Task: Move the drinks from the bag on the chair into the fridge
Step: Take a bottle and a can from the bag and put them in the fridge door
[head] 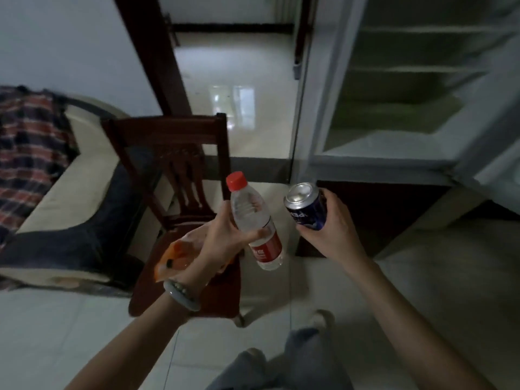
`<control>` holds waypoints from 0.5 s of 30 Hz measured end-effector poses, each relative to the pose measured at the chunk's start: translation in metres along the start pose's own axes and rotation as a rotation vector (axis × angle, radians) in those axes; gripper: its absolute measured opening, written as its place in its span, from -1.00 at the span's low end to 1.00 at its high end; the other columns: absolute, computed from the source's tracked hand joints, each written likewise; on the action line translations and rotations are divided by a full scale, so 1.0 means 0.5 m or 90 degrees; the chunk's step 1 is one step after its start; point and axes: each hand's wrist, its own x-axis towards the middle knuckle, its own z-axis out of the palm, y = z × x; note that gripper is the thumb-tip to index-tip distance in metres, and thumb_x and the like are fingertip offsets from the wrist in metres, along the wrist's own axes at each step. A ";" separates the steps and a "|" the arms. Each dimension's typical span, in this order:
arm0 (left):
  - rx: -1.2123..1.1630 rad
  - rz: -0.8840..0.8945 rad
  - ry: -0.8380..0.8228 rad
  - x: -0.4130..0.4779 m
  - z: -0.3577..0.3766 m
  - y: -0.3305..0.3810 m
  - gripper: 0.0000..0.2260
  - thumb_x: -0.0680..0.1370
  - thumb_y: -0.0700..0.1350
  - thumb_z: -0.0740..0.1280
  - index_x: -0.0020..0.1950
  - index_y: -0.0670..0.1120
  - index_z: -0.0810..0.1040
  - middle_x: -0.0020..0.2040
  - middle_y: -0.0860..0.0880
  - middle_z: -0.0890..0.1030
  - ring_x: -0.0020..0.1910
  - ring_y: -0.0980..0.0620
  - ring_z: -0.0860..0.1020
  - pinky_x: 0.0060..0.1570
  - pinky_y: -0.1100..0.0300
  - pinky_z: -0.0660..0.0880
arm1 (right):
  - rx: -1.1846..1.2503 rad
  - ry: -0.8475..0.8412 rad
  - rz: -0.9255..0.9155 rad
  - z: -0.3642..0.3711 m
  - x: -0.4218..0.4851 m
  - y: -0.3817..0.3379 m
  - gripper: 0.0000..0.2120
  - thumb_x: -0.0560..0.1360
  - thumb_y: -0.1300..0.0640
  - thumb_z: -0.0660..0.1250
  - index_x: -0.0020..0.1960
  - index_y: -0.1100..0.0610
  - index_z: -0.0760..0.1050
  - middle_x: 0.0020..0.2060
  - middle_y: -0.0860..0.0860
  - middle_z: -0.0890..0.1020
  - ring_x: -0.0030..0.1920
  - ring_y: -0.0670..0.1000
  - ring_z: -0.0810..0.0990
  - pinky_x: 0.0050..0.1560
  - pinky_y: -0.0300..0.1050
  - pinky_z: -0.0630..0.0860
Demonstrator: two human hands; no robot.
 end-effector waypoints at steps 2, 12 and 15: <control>-0.009 0.024 -0.040 0.021 0.057 0.042 -0.35 0.24 -0.01 0.61 0.24 -0.04 0.41 0.10 0.04 0.60 0.07 0.14 0.59 -0.01 0.20 0.57 | -0.002 0.044 0.034 -0.062 -0.013 0.034 -0.28 0.25 0.16 0.55 0.33 0.18 0.31 0.21 0.13 0.48 0.23 0.11 0.42 0.15 -0.12 0.39; 0.014 0.115 -0.247 0.110 0.450 0.248 -0.25 0.16 0.08 0.62 0.26 0.00 0.40 0.11 0.09 0.60 0.08 0.18 0.59 0.00 0.23 0.55 | 0.023 0.199 0.131 -0.403 -0.039 0.261 -0.29 0.25 0.13 0.54 0.31 0.06 0.29 0.19 0.03 0.51 0.19 0.02 0.49 0.14 -0.04 0.49; 0.012 0.128 -0.278 0.128 0.579 0.297 -0.23 0.09 0.23 0.55 0.23 0.09 0.40 0.11 0.13 0.59 0.06 0.21 0.58 0.04 0.18 0.54 | 0.037 0.248 0.143 -0.509 -0.045 0.339 -0.28 0.25 0.17 0.55 0.32 0.10 0.30 0.20 0.03 0.52 0.18 -0.02 0.50 0.15 -0.05 0.50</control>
